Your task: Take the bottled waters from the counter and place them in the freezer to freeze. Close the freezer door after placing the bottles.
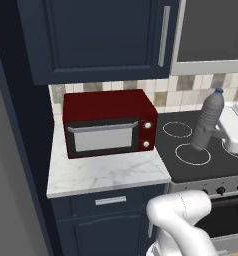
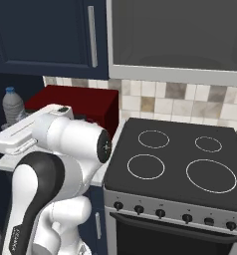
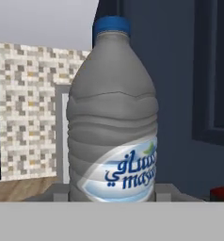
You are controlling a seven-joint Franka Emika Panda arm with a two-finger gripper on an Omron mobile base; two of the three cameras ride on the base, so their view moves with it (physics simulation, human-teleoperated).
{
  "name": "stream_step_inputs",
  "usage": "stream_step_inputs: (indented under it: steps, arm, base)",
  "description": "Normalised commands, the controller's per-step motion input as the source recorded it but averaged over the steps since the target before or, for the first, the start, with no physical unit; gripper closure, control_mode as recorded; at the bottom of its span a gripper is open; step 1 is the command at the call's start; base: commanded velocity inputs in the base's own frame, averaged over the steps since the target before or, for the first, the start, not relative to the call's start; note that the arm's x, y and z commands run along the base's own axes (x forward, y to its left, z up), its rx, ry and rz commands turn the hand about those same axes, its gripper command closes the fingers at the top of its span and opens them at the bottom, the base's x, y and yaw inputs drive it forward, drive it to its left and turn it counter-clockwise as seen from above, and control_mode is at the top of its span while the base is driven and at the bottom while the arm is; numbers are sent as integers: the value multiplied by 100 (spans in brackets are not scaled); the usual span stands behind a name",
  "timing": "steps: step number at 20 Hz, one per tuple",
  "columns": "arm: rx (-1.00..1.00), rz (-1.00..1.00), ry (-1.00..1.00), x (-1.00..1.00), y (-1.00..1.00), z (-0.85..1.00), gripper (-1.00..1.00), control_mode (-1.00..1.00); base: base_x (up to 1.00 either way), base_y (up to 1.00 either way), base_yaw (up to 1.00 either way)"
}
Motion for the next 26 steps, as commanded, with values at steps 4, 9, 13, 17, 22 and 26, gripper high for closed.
stream_step_inputs:
  steps: [4, 9, 13, 17, 22, 26]
  arm:
    - [7, 10, -26, 0, 0, -14, 100, -100]
    - [-15, 8, -10, 0, 7, -16, 100, -100]
    - [-9, 2, 0, -4, 0, 0, 100, -100]
    - [-4, 0, 1, -9, 0, 0, 100, -100]
    - [0, 0, 1, -3, 0, -4, 100, -100]
    - [0, 0, 0, 0, 0, 0, 100, -100]
  base:
    - [0, 0, 0]
    - [0, 0, 0]
    - [0, 0, 0]
    - [0, 0, 0]
    - [0, 0, 0]
    - [0, 0, 0]
